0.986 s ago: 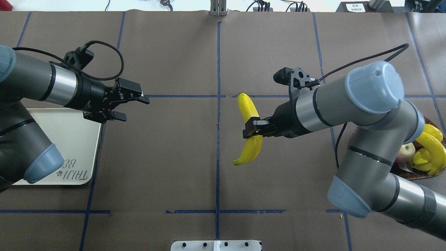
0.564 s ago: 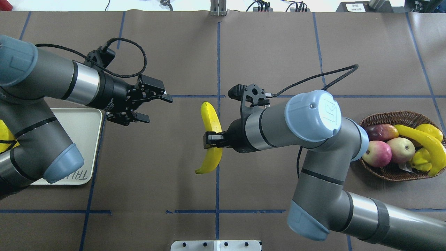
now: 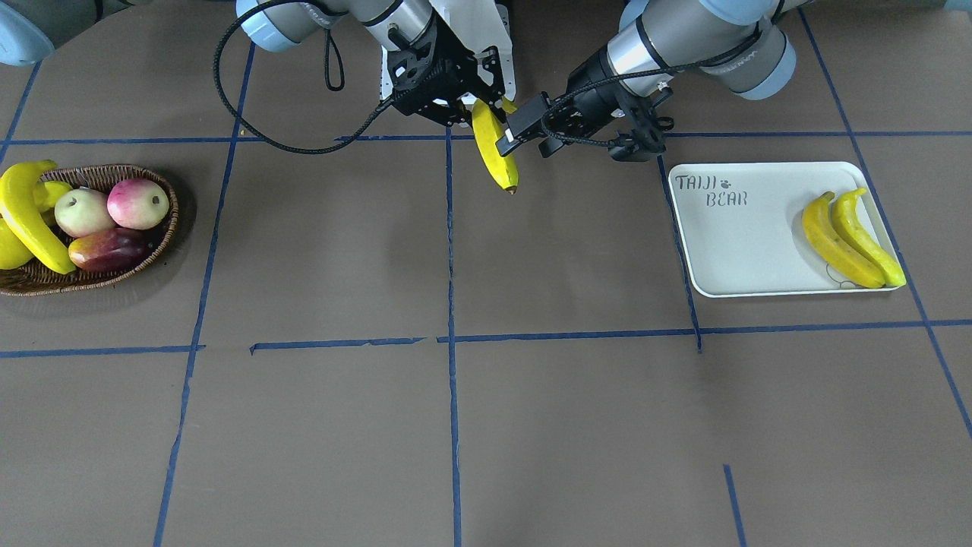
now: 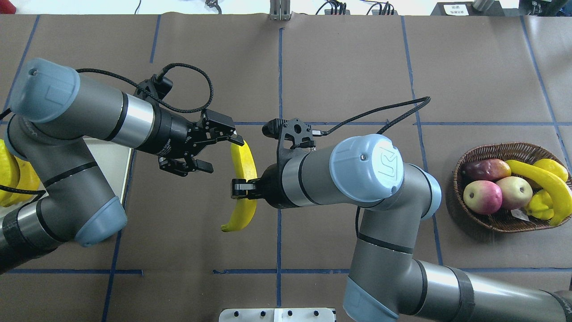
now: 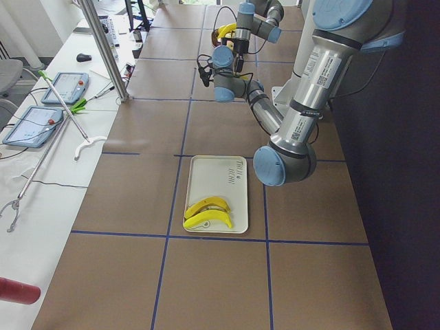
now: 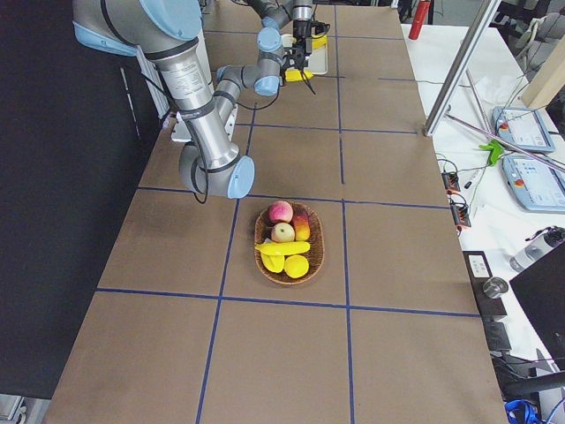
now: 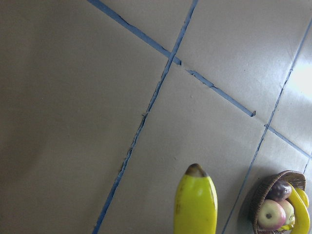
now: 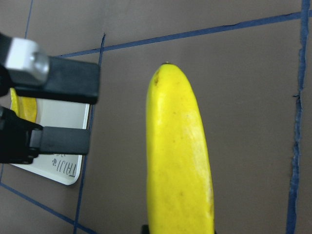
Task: Transfer all bananas from basket to plate
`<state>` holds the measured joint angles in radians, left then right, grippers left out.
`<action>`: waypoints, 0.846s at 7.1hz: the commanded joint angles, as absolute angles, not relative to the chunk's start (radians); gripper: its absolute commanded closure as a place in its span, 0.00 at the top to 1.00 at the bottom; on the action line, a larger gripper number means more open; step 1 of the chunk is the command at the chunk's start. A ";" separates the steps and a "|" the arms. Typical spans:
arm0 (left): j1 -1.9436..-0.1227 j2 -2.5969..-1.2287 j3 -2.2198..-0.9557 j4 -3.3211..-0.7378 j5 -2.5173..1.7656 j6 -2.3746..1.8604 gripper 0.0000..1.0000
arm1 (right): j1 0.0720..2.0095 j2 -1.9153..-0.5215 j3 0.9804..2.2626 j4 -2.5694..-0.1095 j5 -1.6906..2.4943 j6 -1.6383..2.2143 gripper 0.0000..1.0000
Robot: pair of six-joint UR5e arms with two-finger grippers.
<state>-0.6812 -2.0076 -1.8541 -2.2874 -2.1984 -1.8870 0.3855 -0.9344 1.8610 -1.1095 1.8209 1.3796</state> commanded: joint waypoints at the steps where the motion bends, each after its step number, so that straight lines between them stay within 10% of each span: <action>1: -0.664 -2.011 -1.853 -2.287 -2.198 -1.902 0.99 | 0.367 -0.917 1.862 -1.109 1.802 1.388 0.04; 6: -0.612 -2.014 -1.858 -2.284 -2.105 -1.921 0.87 | 0.367 -0.913 1.865 -1.111 1.804 1.393 0.13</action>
<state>-0.6357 -2.0122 -1.8554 -2.2843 -2.1412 -1.9180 0.3667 -0.9130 1.8638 -1.1110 1.8028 1.3908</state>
